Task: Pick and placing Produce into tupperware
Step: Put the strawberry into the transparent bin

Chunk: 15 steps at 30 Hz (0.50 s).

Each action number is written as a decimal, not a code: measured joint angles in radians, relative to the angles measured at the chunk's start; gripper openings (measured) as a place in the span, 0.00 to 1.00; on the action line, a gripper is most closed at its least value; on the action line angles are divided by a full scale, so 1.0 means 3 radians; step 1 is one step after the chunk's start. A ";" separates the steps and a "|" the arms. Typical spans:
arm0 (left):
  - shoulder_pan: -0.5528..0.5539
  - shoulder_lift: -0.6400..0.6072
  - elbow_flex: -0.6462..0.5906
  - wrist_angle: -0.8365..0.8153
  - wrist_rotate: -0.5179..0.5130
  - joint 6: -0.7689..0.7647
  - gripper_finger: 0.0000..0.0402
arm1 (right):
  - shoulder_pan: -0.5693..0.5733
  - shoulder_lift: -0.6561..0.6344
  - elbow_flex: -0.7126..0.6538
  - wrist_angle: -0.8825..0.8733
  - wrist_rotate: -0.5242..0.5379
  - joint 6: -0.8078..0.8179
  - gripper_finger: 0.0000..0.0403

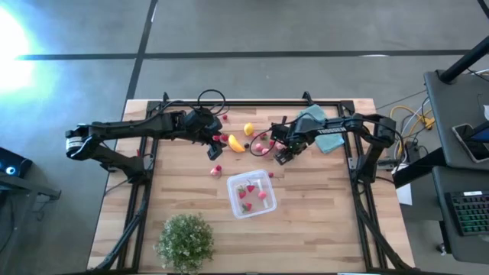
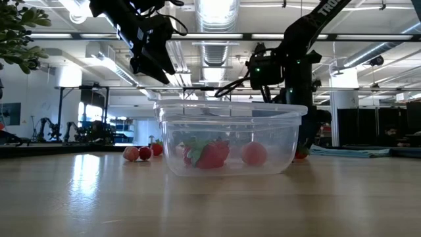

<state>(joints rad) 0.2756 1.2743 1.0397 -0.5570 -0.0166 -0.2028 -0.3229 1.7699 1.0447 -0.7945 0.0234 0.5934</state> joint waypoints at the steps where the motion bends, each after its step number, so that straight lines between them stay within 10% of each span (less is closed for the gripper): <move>1: 0.0000 0.0000 0.0000 0.0000 -0.0002 0.0000 0.61 | 0.0000 0.0000 0.0000 -0.0001 -0.0015 0.0000 0.41; 15: -0.0031 -0.0003 -0.0017 -0.0050 -0.0053 0.0053 0.61 | 0.0051 -0.0279 0.0123 -0.0004 -0.0450 0.0175 0.36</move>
<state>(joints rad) 0.2663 1.2734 1.0345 -0.5721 -0.0324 -0.1868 -0.3077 1.6860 1.0816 -0.7958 -0.1115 0.6458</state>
